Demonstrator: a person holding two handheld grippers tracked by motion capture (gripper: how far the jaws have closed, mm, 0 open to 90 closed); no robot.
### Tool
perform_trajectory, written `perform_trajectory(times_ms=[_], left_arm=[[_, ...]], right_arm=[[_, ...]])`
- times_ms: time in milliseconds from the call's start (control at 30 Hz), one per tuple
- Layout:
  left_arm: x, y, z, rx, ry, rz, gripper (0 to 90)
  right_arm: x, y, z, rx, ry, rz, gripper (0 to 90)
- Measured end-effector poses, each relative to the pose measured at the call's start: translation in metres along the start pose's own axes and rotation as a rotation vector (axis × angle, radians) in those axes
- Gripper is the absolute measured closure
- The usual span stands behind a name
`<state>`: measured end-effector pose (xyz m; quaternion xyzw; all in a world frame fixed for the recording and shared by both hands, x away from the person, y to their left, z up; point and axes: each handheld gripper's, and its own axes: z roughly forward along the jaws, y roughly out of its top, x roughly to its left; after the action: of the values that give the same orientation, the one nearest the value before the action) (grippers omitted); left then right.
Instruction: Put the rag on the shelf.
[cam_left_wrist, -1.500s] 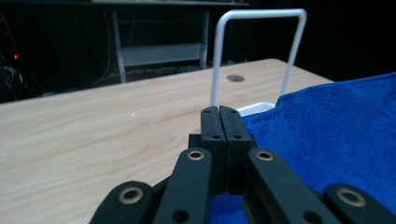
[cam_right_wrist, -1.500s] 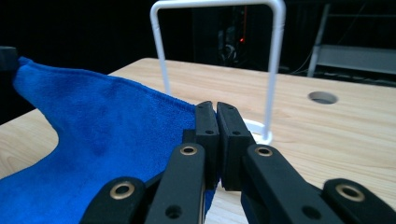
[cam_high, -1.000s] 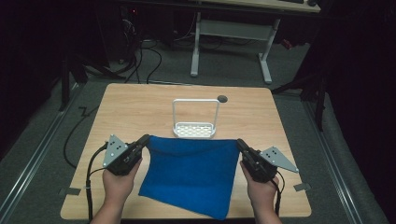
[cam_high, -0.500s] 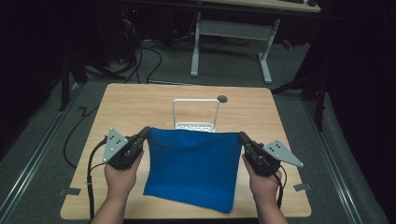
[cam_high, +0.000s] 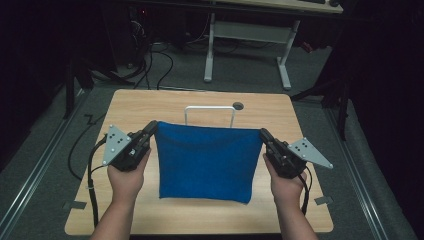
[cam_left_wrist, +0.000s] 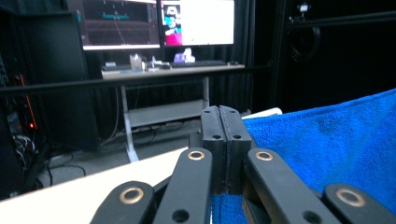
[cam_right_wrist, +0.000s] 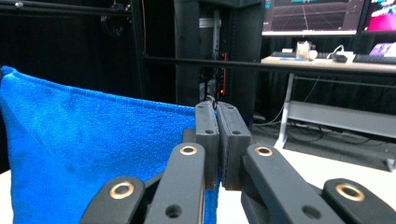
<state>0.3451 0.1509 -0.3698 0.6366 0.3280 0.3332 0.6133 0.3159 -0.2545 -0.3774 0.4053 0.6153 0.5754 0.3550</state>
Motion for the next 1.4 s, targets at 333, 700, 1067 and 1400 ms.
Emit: perform_trajectory(times_ms=[333,700,1067,1400], left_arm=[[0.004,0.021,0.002,-0.057,0.013,0.006,90.0],[0.010,0.039,0.005,-0.080,0.020,0.023,90.0],[0.012,0.042,0.013,-0.075,0.023,0.011,90.0],[0.016,0.054,0.032,-0.067,0.041,0.016,90.0]], right_arm=[[-0.002,0.022,0.005,-0.043,-0.014,-0.018,88.5],[-0.004,0.043,0.011,-0.077,-0.017,-0.035,88.5],[-0.007,0.048,0.017,-0.069,-0.025,-0.038,88.5],[-0.018,0.062,0.031,-0.072,-0.043,-0.031,88.5]])
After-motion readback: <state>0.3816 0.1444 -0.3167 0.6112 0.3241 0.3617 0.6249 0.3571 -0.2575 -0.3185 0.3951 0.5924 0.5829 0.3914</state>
